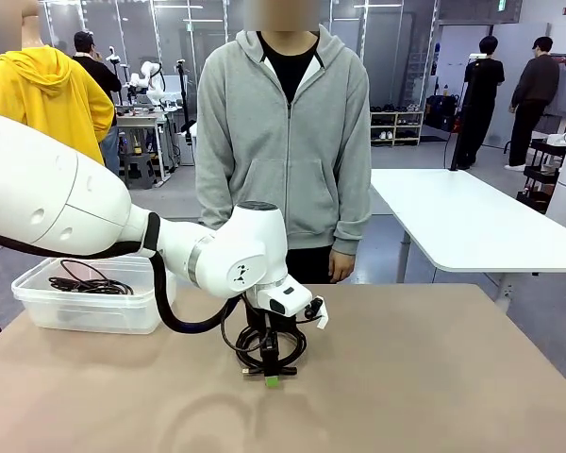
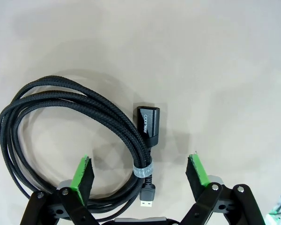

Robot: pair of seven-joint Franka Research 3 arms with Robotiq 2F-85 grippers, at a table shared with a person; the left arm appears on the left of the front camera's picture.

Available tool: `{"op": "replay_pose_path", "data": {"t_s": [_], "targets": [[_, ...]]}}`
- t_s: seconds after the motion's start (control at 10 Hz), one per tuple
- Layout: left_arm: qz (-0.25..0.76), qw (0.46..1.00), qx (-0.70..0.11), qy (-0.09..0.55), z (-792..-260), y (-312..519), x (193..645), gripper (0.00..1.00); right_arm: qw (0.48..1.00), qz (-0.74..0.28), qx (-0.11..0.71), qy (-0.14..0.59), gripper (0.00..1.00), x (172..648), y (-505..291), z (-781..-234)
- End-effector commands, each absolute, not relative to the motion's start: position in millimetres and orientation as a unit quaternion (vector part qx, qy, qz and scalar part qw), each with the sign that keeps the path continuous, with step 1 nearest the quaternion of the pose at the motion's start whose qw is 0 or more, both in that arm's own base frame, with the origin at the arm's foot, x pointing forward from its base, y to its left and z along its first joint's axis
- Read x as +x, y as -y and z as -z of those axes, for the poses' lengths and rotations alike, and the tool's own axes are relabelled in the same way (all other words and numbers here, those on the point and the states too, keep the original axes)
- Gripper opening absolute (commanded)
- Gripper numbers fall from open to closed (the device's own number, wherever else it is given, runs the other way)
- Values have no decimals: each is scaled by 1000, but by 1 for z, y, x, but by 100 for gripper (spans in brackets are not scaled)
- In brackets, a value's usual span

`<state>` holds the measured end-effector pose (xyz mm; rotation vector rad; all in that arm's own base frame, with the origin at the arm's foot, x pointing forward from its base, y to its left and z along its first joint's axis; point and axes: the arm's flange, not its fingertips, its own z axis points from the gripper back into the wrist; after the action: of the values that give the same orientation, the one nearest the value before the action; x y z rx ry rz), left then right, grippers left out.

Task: Organize and store the cables.
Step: Place the USB Extension Cable into the Organizing box.

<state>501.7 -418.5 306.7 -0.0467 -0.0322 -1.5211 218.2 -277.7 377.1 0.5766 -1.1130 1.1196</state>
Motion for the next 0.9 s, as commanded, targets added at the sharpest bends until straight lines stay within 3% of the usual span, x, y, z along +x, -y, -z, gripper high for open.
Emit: {"op": "replay_pose_path", "data": {"t_s": [0.0,0.1,0.2,0.5,0.6,0.8], "targets": [[685,728,-11,19,-310,422,499,62,666,-495,251,499,100,217,275,-381],[691,723,-11,17,-309,423,498,42,666,-495,251,499,100,217,275,-381],[692,722,-12,20,-310,424,498,3,666,-495,251,499,100,217,275,-381],[691,723,-12,18,-313,426,498,0,666,-495,251,499,100,217,275,-381],[691,722,-11,17,-314,428,499,5,666,-495,251,499,100,217,275,-381],[689,725,-12,13,-317,430,501,0,666,-495,251,499,100,217,275,-381]]}}
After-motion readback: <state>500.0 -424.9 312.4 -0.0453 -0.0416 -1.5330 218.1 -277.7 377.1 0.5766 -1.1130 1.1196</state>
